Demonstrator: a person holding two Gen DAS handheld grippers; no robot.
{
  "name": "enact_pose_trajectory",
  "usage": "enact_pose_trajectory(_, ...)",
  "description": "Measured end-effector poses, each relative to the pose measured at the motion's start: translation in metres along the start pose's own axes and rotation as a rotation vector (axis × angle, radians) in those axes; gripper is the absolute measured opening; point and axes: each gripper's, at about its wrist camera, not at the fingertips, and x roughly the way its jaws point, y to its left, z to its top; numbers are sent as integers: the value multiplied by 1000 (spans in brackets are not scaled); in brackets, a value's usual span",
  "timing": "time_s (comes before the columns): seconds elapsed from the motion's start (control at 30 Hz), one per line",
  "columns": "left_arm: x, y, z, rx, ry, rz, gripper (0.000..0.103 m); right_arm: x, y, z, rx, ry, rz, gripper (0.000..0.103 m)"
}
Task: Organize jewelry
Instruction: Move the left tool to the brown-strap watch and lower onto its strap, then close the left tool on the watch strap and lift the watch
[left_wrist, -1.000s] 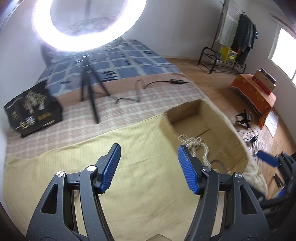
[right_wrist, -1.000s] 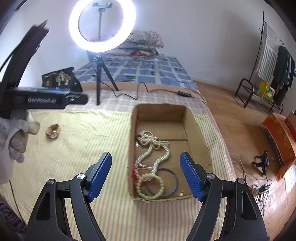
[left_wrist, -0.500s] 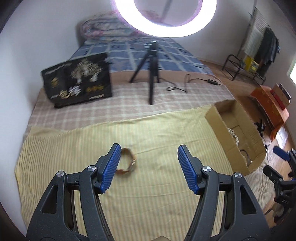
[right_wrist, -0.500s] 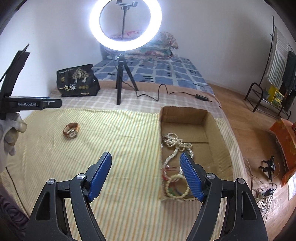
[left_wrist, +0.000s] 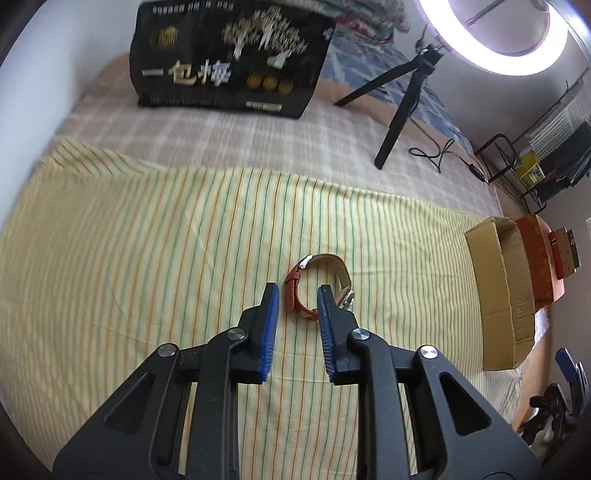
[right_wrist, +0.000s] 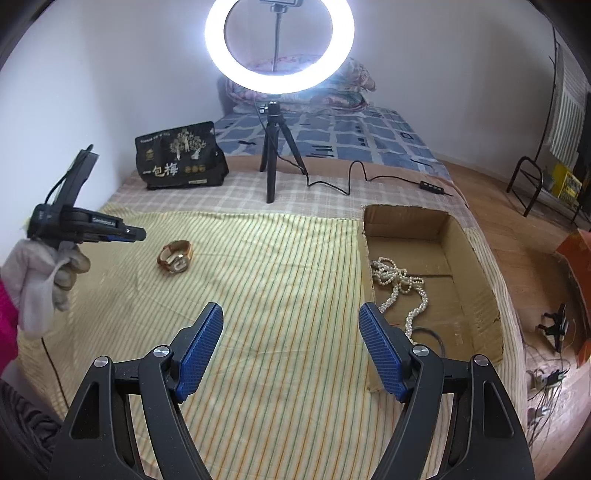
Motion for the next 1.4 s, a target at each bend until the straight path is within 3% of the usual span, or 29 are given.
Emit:
enact_pose_trajectory(0.2,21,7,5,-53,34,-18,16,2,-3,2,8,4,-3,76)
enact_pose_trajectory(0.4,38,-4,3,-24,69,-8,16,2,-4,2,9,7,-1,76)
enact_pose_trajectory(0.83,49,-10,6,11,68,84,16,4,-5,1,11,21,6,76)
enact_pose_trajectory(1.27,70,-10,2,38,105,124,16,7,-2,-1,9,35,15,76)
enact_pose_trajectory(1.4,73,-11,1,56,95,134,7,7,-3,-1,6,35,8,76)
